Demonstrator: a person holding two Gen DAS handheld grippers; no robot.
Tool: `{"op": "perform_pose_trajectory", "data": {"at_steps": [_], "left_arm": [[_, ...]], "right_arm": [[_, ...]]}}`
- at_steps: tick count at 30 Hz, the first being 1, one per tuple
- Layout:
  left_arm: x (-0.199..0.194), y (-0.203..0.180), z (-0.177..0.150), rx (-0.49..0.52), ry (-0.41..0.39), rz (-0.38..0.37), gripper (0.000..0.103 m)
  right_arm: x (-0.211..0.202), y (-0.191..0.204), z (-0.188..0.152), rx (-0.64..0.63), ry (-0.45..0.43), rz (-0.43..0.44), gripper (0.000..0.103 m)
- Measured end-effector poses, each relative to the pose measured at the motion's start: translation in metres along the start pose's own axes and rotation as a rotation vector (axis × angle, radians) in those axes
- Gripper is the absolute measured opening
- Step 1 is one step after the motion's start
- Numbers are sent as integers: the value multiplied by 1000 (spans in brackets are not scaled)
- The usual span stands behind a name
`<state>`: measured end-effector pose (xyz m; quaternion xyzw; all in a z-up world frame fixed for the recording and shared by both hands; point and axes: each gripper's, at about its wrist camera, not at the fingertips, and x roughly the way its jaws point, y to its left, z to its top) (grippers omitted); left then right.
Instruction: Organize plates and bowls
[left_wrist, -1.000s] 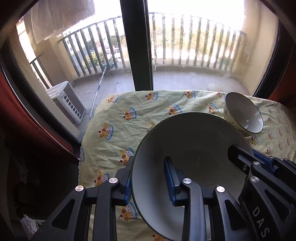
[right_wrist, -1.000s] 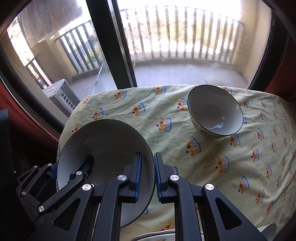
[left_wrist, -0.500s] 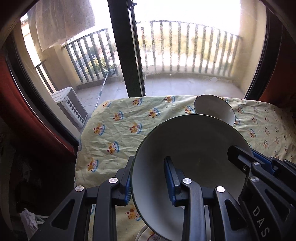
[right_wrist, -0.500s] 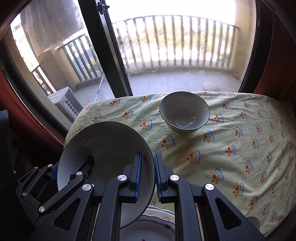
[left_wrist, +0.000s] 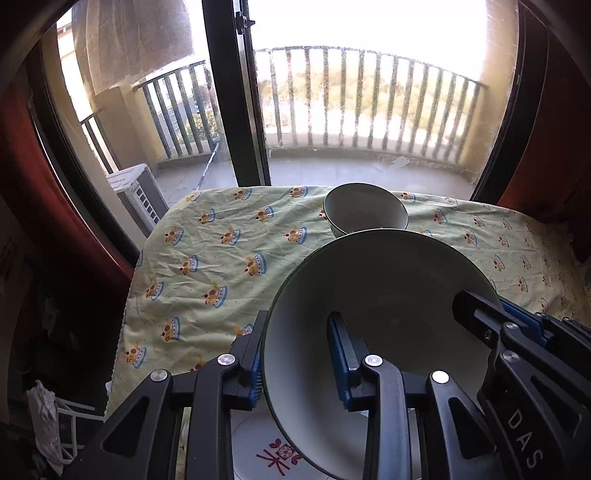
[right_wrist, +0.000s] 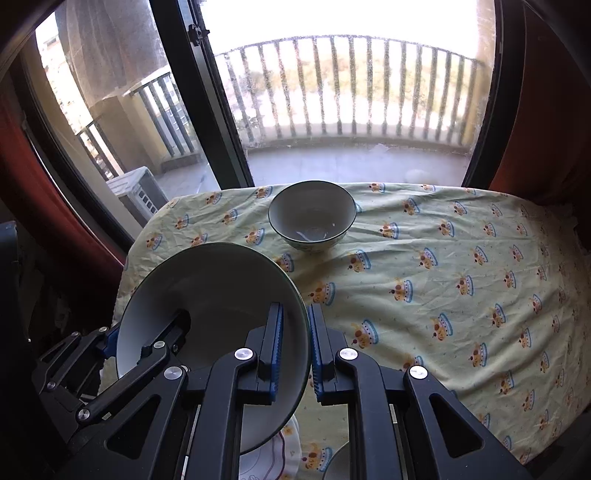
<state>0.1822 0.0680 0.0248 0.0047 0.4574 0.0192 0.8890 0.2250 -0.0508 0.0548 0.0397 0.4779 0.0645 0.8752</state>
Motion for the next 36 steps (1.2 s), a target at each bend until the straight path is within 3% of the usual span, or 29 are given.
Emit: {"op": "perform_pose_trajectory", "data": {"at_steps": [15,36], "left_arm": [[-17,-60,-46,-15,6,-2,30],[4,-102,-109,5,150,-53,30]], "right_arm": [[-27,-66,-42,-34,5,10,17],[-15,-114,-111,-21,134,-31,17]]}}
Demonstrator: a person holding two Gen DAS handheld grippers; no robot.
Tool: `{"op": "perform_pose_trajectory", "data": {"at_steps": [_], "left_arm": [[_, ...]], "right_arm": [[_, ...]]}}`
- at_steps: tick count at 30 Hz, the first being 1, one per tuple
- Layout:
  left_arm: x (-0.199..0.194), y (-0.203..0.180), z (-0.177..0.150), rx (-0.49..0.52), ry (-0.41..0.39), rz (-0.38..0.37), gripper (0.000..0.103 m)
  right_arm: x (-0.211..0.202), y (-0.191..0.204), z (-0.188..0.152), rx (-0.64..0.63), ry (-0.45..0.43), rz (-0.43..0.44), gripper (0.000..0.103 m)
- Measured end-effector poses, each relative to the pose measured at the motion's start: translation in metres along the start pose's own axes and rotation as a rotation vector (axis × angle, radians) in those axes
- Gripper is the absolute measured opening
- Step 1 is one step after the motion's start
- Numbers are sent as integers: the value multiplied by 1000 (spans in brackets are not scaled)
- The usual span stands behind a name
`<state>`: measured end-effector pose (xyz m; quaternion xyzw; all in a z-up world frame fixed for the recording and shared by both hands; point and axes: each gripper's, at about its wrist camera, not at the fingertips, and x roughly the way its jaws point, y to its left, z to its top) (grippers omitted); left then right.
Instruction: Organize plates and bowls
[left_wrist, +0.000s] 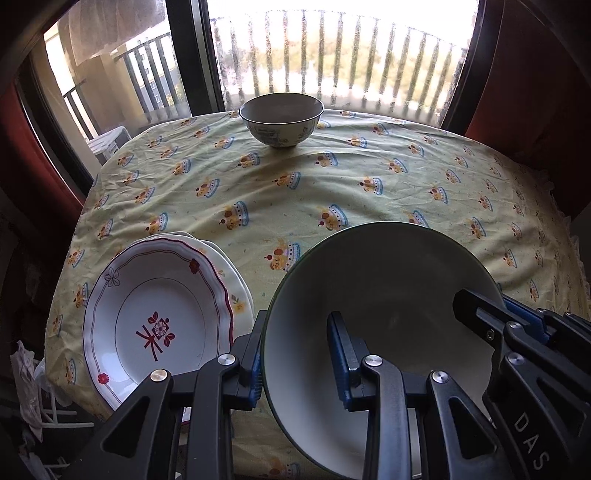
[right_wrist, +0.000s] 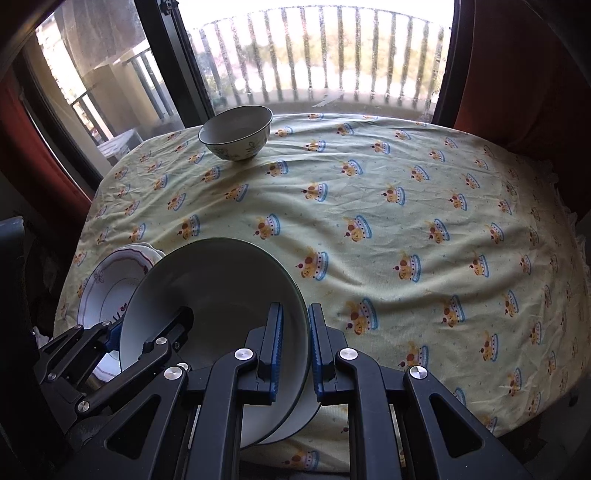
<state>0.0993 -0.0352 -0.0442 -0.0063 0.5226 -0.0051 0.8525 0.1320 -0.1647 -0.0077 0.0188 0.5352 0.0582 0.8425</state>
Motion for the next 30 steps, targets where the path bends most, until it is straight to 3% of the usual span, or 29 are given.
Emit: {"op": "perform_pose_trajectory", "data": {"at_steps": [15,25,30], "left_arm": [[25,-3,-17,-13,78,34,30],[34,-11,-24,10,100,44,29],[35,-8,-23,35,108,9,33]], "right_arm": [[26,-3,-17,-16,84,-7,17],[31,-3,-21,-53,58,-55,17],[30,-1,-22,-37,45,-71,17]]}}
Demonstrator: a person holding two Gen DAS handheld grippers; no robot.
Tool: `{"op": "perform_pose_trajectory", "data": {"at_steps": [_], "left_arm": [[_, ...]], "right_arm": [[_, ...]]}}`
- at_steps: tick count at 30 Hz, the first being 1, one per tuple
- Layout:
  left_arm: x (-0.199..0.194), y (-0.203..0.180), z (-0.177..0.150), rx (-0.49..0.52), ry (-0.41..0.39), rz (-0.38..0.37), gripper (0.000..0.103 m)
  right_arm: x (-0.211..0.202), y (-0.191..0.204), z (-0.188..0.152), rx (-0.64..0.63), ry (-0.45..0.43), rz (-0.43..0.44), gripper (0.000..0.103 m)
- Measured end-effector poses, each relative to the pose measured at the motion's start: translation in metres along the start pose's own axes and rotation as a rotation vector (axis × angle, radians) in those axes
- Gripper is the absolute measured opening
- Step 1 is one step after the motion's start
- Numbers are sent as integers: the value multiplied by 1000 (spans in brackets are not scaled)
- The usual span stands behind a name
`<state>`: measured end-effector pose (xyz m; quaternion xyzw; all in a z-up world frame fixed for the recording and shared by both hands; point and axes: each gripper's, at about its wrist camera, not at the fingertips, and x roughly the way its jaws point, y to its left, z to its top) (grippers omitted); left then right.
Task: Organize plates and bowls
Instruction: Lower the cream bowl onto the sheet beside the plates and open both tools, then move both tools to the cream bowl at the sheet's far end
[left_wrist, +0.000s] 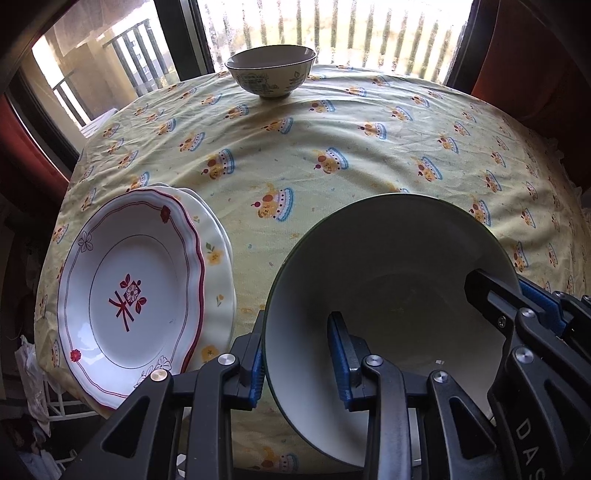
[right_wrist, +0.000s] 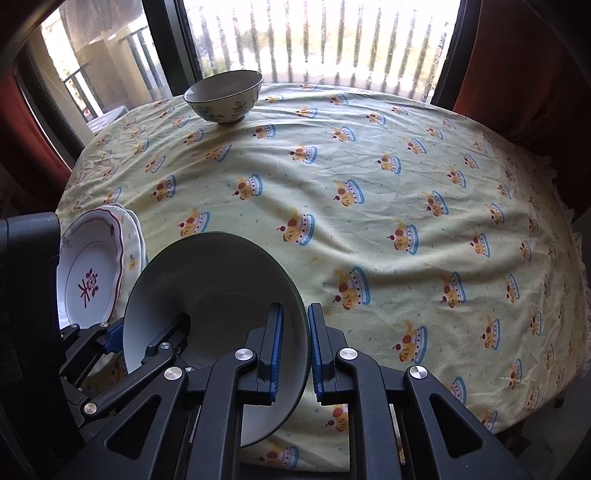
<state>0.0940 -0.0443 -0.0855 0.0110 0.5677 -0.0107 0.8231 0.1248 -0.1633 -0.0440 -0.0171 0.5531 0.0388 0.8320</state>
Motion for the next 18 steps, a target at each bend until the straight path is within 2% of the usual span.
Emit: {"op": "perform_pose_trajectory", "data": {"at_steps": [2,4,5,7,11,12,14,18], "left_arm": [[-5,2,1,17,-24,-24,38],[-12,3,3,38,-51,-27,48],[-15,5,3,42,-56,-31,59],[-21,9,2,49,-71,-53,64],[-32,22,1,68,-97,-84,76],[-36,26,1,76,-105,-90,82],[-42,34,1,86,-115,-93,86],[-56,52,8,86,-134,-109,88]], "right_arm": [[0,2,0,15,1,-15,17],[-1,3,1,36,4,-24,17],[-1,4,2,46,10,-21,21],[-4,6,1,70,14,-13,31],[-18,17,1,79,-39,-47,64],[-21,20,1,87,-47,-51,65],[-26,27,1,101,-53,-47,65],[-40,44,7,116,-77,-42,67]]}}
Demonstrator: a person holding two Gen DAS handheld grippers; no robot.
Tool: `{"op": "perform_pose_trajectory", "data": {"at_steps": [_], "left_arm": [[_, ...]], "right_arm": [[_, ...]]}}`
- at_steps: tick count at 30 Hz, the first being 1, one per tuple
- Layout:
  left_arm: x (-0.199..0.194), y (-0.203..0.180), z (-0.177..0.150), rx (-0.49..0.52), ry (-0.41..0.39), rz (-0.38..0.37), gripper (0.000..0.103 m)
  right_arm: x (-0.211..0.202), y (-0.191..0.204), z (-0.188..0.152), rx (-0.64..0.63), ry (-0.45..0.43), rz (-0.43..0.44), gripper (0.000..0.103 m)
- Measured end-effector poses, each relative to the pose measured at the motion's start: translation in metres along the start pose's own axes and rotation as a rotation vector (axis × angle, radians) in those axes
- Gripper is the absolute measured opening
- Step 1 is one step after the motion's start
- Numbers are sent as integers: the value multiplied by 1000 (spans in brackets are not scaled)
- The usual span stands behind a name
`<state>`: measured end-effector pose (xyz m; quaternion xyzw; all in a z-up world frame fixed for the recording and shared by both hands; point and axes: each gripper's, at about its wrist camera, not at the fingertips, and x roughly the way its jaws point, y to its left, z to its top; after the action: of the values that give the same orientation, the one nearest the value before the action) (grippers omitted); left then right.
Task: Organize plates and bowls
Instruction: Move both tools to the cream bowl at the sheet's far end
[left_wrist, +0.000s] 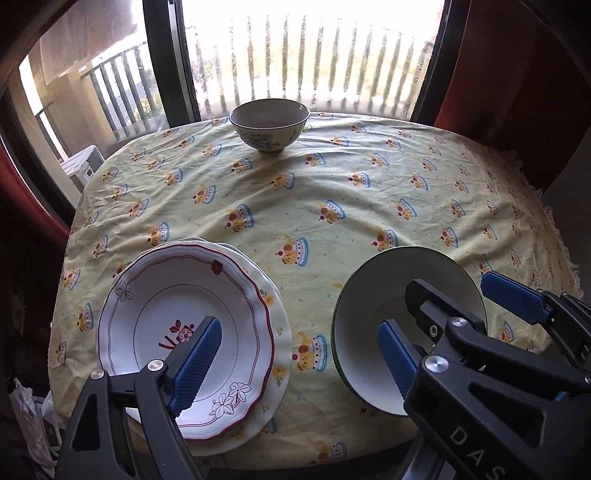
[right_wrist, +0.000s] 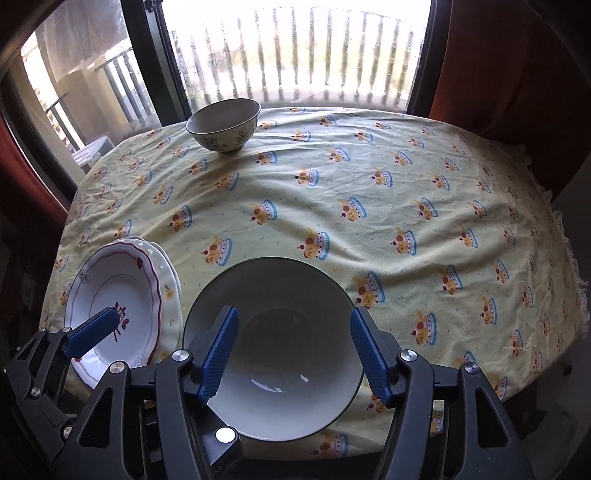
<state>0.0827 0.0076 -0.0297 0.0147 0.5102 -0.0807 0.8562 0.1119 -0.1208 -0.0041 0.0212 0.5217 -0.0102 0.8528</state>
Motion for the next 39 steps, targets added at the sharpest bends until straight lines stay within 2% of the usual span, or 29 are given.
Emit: {"op": "perform_pose_trajectory", "data": {"at_steps": [8,14,20,29,39], "left_arm": [[-32,23,26,31,-92,-12,91],[-43,28,55,28,-152,-3,91],[-41,32,89,-14,-184,18,91],[-24,33,144,-96,-200,99,91],[21,32,199,-159,-186,217,91]], "right_arm": [[-33,25,18,65,-92,10,77],[-47,32,46,69,-153,-11,78],[-52,34,82,32,-187,5,79],[-32,28,147,-21,-198,51,79],[23,18,217,-56,-161,147,79]]}}
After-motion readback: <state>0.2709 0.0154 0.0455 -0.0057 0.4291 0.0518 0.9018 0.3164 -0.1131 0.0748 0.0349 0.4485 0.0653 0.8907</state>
